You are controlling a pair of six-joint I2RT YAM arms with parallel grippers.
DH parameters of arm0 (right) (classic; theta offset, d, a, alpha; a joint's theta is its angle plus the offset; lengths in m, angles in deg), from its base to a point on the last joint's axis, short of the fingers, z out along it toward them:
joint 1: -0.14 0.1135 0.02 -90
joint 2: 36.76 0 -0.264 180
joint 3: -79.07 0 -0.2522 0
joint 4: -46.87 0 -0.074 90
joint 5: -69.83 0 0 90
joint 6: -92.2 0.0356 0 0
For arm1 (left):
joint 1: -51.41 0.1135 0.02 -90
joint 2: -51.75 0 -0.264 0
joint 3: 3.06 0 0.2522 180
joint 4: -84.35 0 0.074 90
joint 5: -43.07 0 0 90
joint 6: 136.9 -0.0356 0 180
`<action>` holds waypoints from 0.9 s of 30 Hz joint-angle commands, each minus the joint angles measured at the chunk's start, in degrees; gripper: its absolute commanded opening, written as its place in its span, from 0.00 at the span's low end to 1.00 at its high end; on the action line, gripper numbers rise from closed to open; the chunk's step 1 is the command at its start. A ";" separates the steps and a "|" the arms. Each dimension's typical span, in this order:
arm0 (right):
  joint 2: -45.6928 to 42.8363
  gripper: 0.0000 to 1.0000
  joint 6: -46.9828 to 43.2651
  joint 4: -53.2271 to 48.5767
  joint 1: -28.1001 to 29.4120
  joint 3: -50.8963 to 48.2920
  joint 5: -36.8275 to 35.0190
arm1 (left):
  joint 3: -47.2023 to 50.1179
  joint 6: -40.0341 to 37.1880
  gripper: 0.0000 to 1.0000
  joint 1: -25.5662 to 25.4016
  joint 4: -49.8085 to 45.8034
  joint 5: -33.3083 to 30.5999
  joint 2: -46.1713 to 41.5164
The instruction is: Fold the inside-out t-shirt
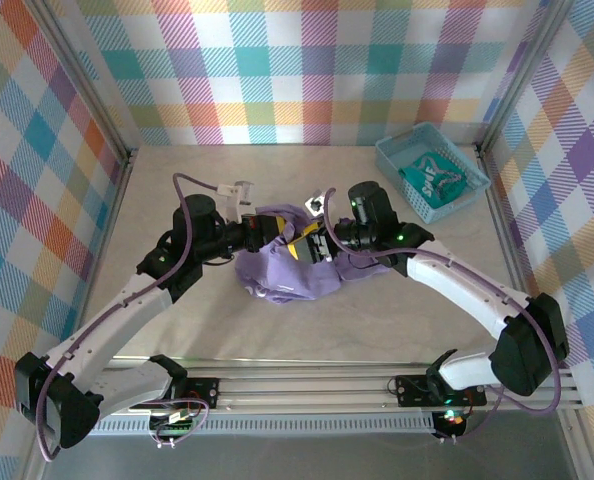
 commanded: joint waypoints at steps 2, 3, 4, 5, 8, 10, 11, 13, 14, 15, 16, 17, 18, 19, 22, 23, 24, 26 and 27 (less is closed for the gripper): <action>-1.28 0.48 -3.29 1.45 0.26 1.85 -1.17 | -0.13 -1.11 0.00 0.76 -0.62 0.34 -0.97; -1.44 0.49 -3.53 1.41 0.25 1.92 -1.43 | -0.14 -1.11 0.00 0.65 -0.58 0.35 -0.97; -1.36 0.49 -3.73 1.58 0.24 2.03 -1.36 | -0.05 -1.11 0.00 0.69 -0.47 0.26 -1.01; -1.10 0.49 -3.81 1.66 0.21 2.33 -1.19 | 0.00 -1.11 0.00 0.66 -0.44 0.21 -0.98; 0.08 0.48 -4.63 0.59 0.24 3.84 -0.48 | 0.30 -1.08 0.00 0.64 -0.12 0.30 -1.01; 0.27 0.48 -5.30 0.05 0.25 4.57 -0.60 | 0.37 -1.11 0.00 0.64 -0.23 0.39 -0.84; 0.27 0.48 -5.40 0.22 0.25 4.75 -0.65 | 0.31 -1.11 0.00 0.64 -0.18 0.51 -0.83; 0.35 0.48 -5.58 0.53 0.25 5.09 0.08 | 0.29 -1.13 0.00 0.64 -0.31 0.60 -0.64; 0.65 0.48 -5.58 0.60 0.26 5.32 0.43 | 0.23 -1.24 0.00 0.64 -0.36 0.61 -0.64; 1.03 0.47 -5.59 0.42 0.26 5.66 0.81 | 0.17 -1.24 0.00 0.65 -0.44 0.68 -0.60; 1.46 0.46 -5.63 0.16 0.26 5.89 1.16 | 0.20 -1.34 0.00 0.64 -0.36 0.65 -0.67; 1.87 0.45 -5.82 -0.09 0.26 6.17 1.27 | 0.25 -1.30 0.00 0.64 -0.36 0.51 -0.75; 2.10 0.42 -5.92 -0.27 0.26 6.21 1.21 | 0.23 -1.35 0.00 0.64 -0.50 0.44 -0.76; 2.29 0.40 -6.12 -0.43 0.26 6.21 1.11 | 0.20 -1.35 0.00 0.64 -0.52 0.47 -0.79; 2.29 0.32 -6.22 -0.13 0.26 5.74 0.90 | 0.21 -1.30 0.00 0.64 -0.54 0.43 -0.93; 2.36 0.27 -6.20 -0.08 0.26 5.73 1.05 | 0.12 -1.38 0.00 0.64 -0.69 0.43 -0.85; 2.38 0.23 -6.21 -0.20 0.18 5.74 1.18 | 0.12 -1.42 0.00 0.64 -0.71 0.38 -0.87; 2.01 0.15 -6.63 -0.92 0.19 5.81 0.98 | 0.20 -1.51 0.00 0.64 -0.79 -0.07 -1.02; 1.79 0.13 -6.94 -1.37 0.23 5.74 0.78 | 0.22 -1.55 0.00 0.64 -0.87 -0.38 -1.06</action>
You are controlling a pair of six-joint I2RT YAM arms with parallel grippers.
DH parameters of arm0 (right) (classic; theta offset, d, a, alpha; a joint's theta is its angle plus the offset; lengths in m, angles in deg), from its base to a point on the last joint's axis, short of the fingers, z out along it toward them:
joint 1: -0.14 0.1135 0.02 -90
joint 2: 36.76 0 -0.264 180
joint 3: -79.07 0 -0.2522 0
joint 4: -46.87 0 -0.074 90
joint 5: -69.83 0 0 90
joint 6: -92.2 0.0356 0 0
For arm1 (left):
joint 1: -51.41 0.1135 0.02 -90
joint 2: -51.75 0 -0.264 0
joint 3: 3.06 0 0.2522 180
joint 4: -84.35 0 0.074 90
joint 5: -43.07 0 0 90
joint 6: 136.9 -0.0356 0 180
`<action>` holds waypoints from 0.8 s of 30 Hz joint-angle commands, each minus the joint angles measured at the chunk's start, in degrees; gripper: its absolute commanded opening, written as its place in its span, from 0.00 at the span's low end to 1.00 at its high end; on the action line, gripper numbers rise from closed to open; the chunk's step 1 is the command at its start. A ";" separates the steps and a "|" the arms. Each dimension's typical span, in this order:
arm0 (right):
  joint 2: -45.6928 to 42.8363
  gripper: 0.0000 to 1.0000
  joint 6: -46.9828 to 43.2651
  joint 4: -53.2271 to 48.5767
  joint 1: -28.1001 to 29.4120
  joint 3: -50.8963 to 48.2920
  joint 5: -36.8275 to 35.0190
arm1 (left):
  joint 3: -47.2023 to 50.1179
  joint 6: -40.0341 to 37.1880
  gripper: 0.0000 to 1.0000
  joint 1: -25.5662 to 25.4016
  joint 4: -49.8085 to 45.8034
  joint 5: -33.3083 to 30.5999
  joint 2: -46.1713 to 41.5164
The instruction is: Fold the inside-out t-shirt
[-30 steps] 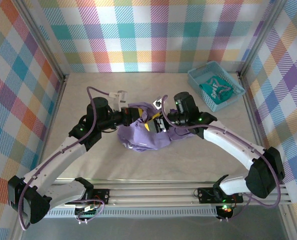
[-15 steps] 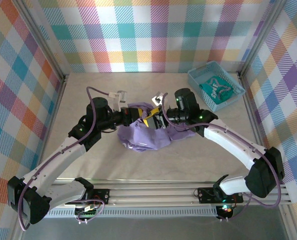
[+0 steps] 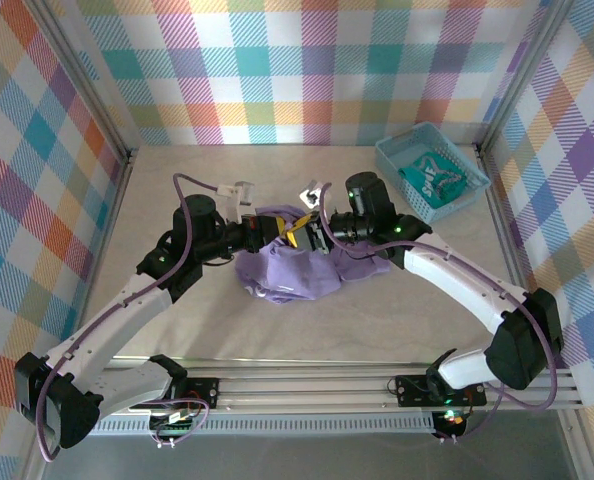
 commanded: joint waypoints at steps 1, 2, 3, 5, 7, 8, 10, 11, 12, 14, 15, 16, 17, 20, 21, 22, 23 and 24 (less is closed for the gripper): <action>-0.88 0.12 -2.04 -1.28 0.16 1.04 0.81 | 0.21 -1.47 0.00 0.64 -0.60 -0.85 -1.11; -1.37 0.11 -2.48 -1.78 0.17 0.86 0.31 | 0.35 -1.60 0.00 0.65 -0.79 -1.23 -1.21; -1.80 0.09 -2.68 -2.03 0.17 0.72 0.08 | 0.43 -1.75 0.00 0.64 -0.95 -1.34 -1.28; -2.66 0.03 -2.98 -2.62 0.17 0.63 0.03 | 0.56 -2.03 0.00 0.64 -1.30 -1.82 -1.36; -3.42 0.01 -3.54 -3.93 0.17 1.18 0.26 | 0.63 -2.86 0.00 0.69 -2.30 -3.46 -1.66; -4.03 0.01 -4.07 -5.06 0.09 1.58 0.14 | 0.71 -3.32 0.00 0.64 -2.95 -4.77 -2.02; -5.19 0.00 -4.28 -5.68 -0.24 1.74 0.62 | 0.91 -4.22 0.00 0.64 -3.89 -6.65 -2.47; -5.54 0.00 -3.49 -5.31 -0.58 1.73 2.06 | 1.08 -4.90 0.01 0.64 -4.34 -7.33 -2.60; -5.65 0.00 -2.57 -4.68 -0.83 1.73 3.67 | 1.13 -5.42 0.03 0.64 -4.78 -7.74 -2.69; -5.09 0.00 0.67 -2.09 -1.13 1.77 7.94 | 1.28 -6.90 0.07 0.64 -5.81 -9.14 -2.78; -4.79 0.00 1.91 -1.45 -1.15 2.02 9.39 | 1.27 -7.49 0.09 0.64 -6.39 -10.01 -2.83; -4.60 0.00 3.41 -0.32 -1.22 2.17 10.64 | 1.27 -8.06 0.12 0.66 -7.16 -11.34 -2.99; -4.55 0.00 5.21 1.21 -1.44 2.10 11.54 | 1.40 -8.59 0.16 0.64 -8.15 -13.04 -3.47; -4.12 0.00 12.78 8.65 -2.34 0.79 14.09 | 1.94 -9.04 0.31 0.64 -11.44 -19.32 -5.37; -3.38 0.00 14.98 10.36 -2.50 0.87 15.02 | 2.28 -8.74 0.37 0.64 -13.81 -22.27 -6.28; -2.60 0.00 16.31 11.12 -2.58 1.25 15.63 | 2.60 -8.63 0.42 0.64 -15.38 -24.79 -7.04; -1.92 0.00 17.12 11.29 -2.56 1.69 15.92 | 2.87 -8.76 0.47 0.56 -16.63 -26.22 -7.86; -1.48 0.00 17.39 11.29 -2.56 2.01 15.94 | 3.10 -8.89 0.51 0.55 -17.63 -27.30 -8.59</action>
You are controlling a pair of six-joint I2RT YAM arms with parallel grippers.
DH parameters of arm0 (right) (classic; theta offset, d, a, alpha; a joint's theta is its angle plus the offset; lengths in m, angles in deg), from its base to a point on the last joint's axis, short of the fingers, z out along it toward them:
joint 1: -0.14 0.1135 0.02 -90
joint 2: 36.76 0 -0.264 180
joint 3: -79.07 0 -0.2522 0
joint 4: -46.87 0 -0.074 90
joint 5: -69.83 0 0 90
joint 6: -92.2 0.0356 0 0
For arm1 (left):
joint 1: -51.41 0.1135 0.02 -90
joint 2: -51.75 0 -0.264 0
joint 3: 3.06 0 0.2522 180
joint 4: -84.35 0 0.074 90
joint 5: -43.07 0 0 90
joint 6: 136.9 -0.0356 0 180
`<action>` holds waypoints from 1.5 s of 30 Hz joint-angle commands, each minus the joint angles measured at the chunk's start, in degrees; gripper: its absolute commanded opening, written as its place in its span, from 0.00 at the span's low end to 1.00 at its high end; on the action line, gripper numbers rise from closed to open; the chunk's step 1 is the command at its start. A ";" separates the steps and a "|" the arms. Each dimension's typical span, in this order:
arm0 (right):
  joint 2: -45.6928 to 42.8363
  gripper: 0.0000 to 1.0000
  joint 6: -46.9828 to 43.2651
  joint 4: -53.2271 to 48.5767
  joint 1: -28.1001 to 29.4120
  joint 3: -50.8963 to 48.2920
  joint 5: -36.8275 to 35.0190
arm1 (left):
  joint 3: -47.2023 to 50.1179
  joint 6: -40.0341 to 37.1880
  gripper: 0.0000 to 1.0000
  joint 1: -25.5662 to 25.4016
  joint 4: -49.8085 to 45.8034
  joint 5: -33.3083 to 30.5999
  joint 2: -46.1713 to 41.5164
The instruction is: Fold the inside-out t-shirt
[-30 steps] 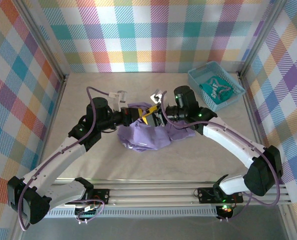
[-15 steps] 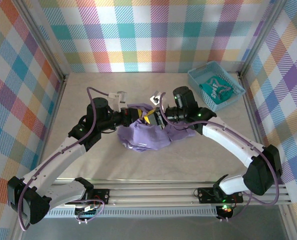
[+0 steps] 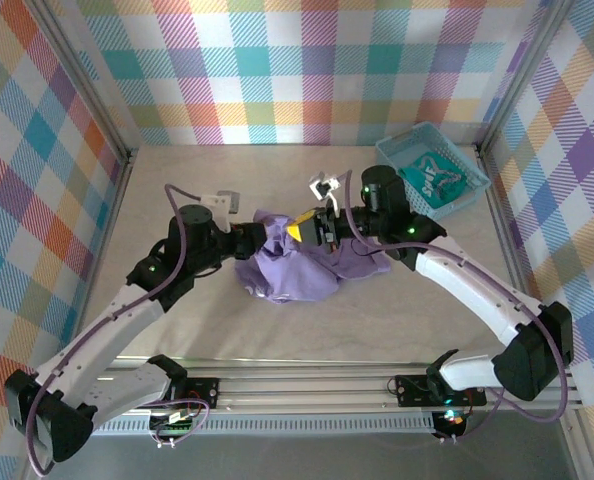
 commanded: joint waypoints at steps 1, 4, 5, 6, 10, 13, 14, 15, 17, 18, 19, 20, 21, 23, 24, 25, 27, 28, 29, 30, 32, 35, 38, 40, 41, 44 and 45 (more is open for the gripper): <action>2.32 0.00 6.67 5.42 -0.41 1.92 4.15 | 1.18 -1.18 0.54 0.43 -6.86 -9.38 -3.78; 2.93 0.00 6.81 3.29 -1.07 2.90 3.17 | 1.27 -1.66 0.60 -1.07 -9.42 -11.17 -7.16; 3.08 0.00 7.15 3.16 -1.33 3.00 3.11 | 1.63 -2.17 0.61 -1.95 -9.28 -10.78 -8.33; 3.16 0.00 7.33 3.15 -1.46 3.00 3.18 | 1.94 -2.73 0.61 -2.97 -8.53 -9.50 -9.26; 3.63 0.00 7.38 2.46 -1.78 3.70 3.30 | 3.36 -3.18 0.53 -5.71 -2.06 2.08 -8.15; 3.56 0.00 7.29 2.32 -2.08 3.71 3.21 | 2.44 -2.10 0.45 -6.74 -0.73 6.12 -3.44; 3.46 0.00 7.23 2.36 -2.17 3.62 3.22 | 2.31 -1.79 0.43 -7.27 1.82 6.73 -1.97; 3.56 0.00 7.29 2.25 -2.24 3.62 3.15 | 2.21 -1.56 0.42 -7.79 2.56 6.66 -1.01; 3.65 0.00 7.15 2.00 -2.34 3.62 3.14 | 2.39 -1.18 0.41 -8.46 4.26 6.65 -0.05; 3.80 0.00 7.12 1.96 -2.43 3.62 3.09 | 2.40 -1.08 0.40 -8.69 4.65 6.57 0.51; 3.89 0.00 7.12 2.01 -2.57 3.62 3.11 | 2.20 -1.03 0.40 -8.76 4.87 6.66 0.86; 3.95 0.00 7.12 2.12 -2.61 3.55 3.12 | 2.18 -1.19 0.40 -8.85 5.06 6.69 1.29; 4.06 0.00 7.20 2.34 -2.69 3.45 3.17 | 2.25 -1.15 0.40 -8.85 5.39 6.72 1.63; 4.26 0.00 7.20 2.45 -2.78 3.36 3.30 | 2.16 -1.18 0.40 -8.81 5.44 6.00 2.37; 4.39 0.00 7.20 2.48 -2.79 3.36 3.37 | 1.89 -1.34 0.40 -8.82 5.22 5.18 2.76; 4.52 0.00 7.17 2.51 -2.87 3.36 3.44 | 1.39 -1.37 0.40 -8.83 4.80 3.87 3.25; 4.61 0.00 7.17 2.52 -3.04 3.44 3.60 | 0.36 -1.64 0.40 -8.85 3.32 0.56 4.30; 4.65 0.00 7.19 2.51 -3.11 3.53 3.67 | -0.20 -1.82 0.39 -8.84 2.53 -1.19 4.89; 4.70 0.00 7.17 2.46 -3.14 3.60 3.77 | -0.63 -1.88 0.39 -8.85 1.79 -3.00 5.47; 4.70 0.00 7.20 2.53 -3.14 3.62 3.91 | -0.94 -1.93 0.38 -8.74 1.40 -4.41 5.84; 4.63 0.00 7.12 2.34 -3.21 3.80 4.08 | -1.68 -2.38 0.38 -8.72 0.84 -6.52 6.78; 4.53 0.00 6.83 2.40 -3.22 3.62 4.18 | -3.00 -3.45 0.38 -8.76 0.24 -7.34 8.36; 4.61 0.00 7.45 3.28 -3.22 3.38 5.10 | -3.90 -4.20 0.39 -8.60 0.31 -7.32 9.95; 4.57 0.00 7.51 3.37 -3.22 3.27 5.52 | -4.11 -4.34 0.39 -8.65 1.20 -6.53 10.89; 4.46 0.00 7.40 3.25 -3.23 3.27 5.52 | -4.40 -4.43 0.38 -8.68 1.84 -6.06 11.51; 3.69 0.00 6.71 2.54 -3.26 3.04 5.69 | -6.23 -5.02 0.34 -8.58 2.10 -4.21 13.72; 3.25 0.00 6.39 2.60 -3.30 2.68 5.41 | -6.54 -5.39 0.31 -8.50 2.62 -3.16 14.33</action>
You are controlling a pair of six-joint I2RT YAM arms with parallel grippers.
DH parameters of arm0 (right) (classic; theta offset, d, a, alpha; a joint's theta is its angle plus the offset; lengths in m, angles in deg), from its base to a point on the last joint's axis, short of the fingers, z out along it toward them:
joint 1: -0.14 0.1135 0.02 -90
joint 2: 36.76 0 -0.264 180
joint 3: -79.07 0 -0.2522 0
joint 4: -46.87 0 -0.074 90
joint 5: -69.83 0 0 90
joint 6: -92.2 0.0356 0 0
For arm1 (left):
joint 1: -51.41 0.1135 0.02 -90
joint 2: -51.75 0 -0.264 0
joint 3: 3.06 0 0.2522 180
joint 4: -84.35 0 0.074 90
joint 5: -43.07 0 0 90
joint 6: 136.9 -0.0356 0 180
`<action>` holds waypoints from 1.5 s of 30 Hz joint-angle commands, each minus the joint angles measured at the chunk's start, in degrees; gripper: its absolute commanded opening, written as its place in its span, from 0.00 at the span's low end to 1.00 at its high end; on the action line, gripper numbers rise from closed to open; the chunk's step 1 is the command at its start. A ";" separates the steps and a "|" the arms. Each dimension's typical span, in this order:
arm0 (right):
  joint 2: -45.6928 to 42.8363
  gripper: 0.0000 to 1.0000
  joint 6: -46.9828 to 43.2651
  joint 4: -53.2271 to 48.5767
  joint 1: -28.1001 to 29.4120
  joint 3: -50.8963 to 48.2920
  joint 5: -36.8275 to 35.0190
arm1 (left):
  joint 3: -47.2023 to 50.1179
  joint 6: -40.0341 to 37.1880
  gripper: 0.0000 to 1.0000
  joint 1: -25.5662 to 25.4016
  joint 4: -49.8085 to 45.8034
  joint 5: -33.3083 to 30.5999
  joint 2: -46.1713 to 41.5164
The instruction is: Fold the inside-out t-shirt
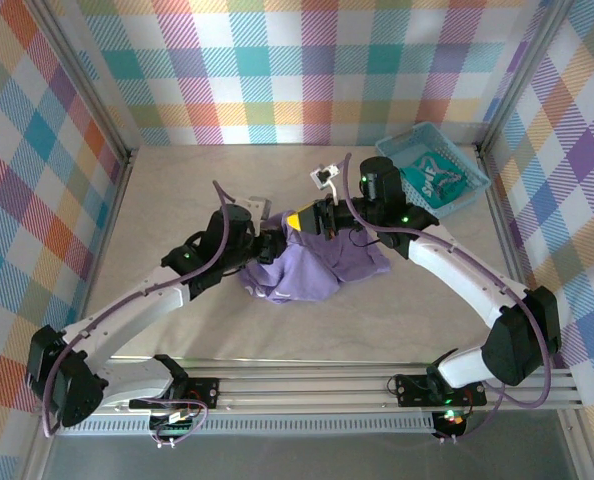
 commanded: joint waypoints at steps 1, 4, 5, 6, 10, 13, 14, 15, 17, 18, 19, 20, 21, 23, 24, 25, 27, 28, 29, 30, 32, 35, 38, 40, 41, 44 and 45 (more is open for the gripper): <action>-1.91 0.00 -0.78 0.53 -0.47 0.40 1.63 | -2.85 -2.43 0.28 -0.30 2.17 3.35 1.99; -3.15 0.00 -3.20 -2.35 -1.27 0.19 0.44 | -1.97 -3.08 0.07 0.23 4.33 6.69 1.32; -3.56 0.00 -4.16 -3.94 -1.88 0.38 0.10 | -1.63 -3.40 0.01 0.65 4.79 8.77 0.54; -3.94 0.00 -4.88 -5.27 -2.55 0.46 0.01 | -1.28 -3.72 0.00 1.14 5.10 11.04 -0.25; -4.59 0.00 -7.28 -10.61 -6.41 1.65 0.63 | 2.00 -5.03 0.00 2.48 7.81 20.75 -5.61; -4.64 0.00 -10.13 -15.38 -8.51 3.21 -0.29 | 5.30 -2.62 0.00 3.19 12.63 26.99 -9.62; -4.27 0.00 -11.00 -16.87 -8.88 3.82 -1.10 | 6.23 -1.54 0.00 3.44 14.50 29.43 -10.86; -3.73 0.00 -11.85 -18.44 -9.00 4.46 -2.03 | 6.87 -0.50 0.00 3.59 16.15 31.27 -11.81; -2.48 0.00 -12.68 -20.32 -9.01 5.11 -3.36 | 8.08 1.86 0.00 3.81 20.20 35.69 -13.20; -1.96 0.00 -12.84 -20.67 -9.00 5.06 -3.58 | 8.53 3.15 0.00 3.90 22.19 37.60 -13.43; -1.42 0.00 -12.90 -20.77 -9.01 4.89 -3.63 | 8.62 4.72 0.00 3.97 24.38 39.50 -13.33; -0.89 0.00 -12.87 -20.85 -9.01 4.63 -3.77 | 8.53 6.18 0.00 4.03 25.55 41.30 -12.98; -0.33 0.00 -12.65 -20.80 -9.00 4.47 -3.86 | 8.51 7.09 0.00 3.98 27.03 42.91 -12.54; 0.45 0.01 -12.23 -20.66 -9.00 3.84 -3.77 | 8.64 8.83 0.00 3.98 29.14 44.02 -12.51; 0.80 0.03 -11.95 -20.30 -8.99 3.19 -3.45 | 8.92 9.57 0.00 4.07 29.81 43.77 -12.78; 0.90 0.04 -11.79 -20.12 -9.00 2.75 -3.28 | 8.97 10.06 0.00 4.07 30.11 43.34 -13.14; 1.12 0.14 -11.61 -20.66 -9.00 2.07 -4.03 | 8.53 10.27 0.00 4.15 28.67 40.99 -13.49; 1.06 0.20 -11.65 -21.48 -9.00 2.14 -5.20 | 7.91 10.17 0.00 4.16 26.59 39.34 -13.55; 0.57 0.27 -11.97 -22.68 -9.01 2.18 -7.05 | 7.47 9.70 0.00 4.16 24.66 37.69 -13.66; -0.30 0.31 -12.39 -23.62 -9.01 2.01 -9.01 | 7.13 9.34 0.00 4.20 22.85 35.82 -13.80; -2.76 0.37 -13.00 -24.76 -9.02 0.96 -12.36 | 6.66 8.87 0.00 4.35 19.86 31.94 -14.05; -9.89 0.42 -14.20 -21.31 -8.91 -4.37 -13.77 | 6.51 8.54 0.00 4.55 18.61 29.13 -14.28; -15.98 0.46 -15.12 -15.46 -7.92 -9.68 -9.52 | 5.75 7.45 0.00 4.61 16.93 28.32 -13.88; -18.33 0.48 -15.94 -12.09 -6.35 -12.13 -7.04 | 5.51 6.83 0.00 4.60 16.04 27.73 -13.87; -19.06 0.49 -16.49 -10.86 -5.44 -12.87 -7.22 | 5.44 6.62 0.00 4.61 15.73 27.61 -13.88; -19.41 0.52 -18.99 -8.81 -2.93 -12.98 -8.22 | 5.39 6.13 0.00 4.60 14.82 27.61 -14.18; -18.89 0.53 -19.73 -8.45 -2.40 -12.20 -7.77 | 5.47 6.02 0.00 4.60 14.70 27.54 -14.20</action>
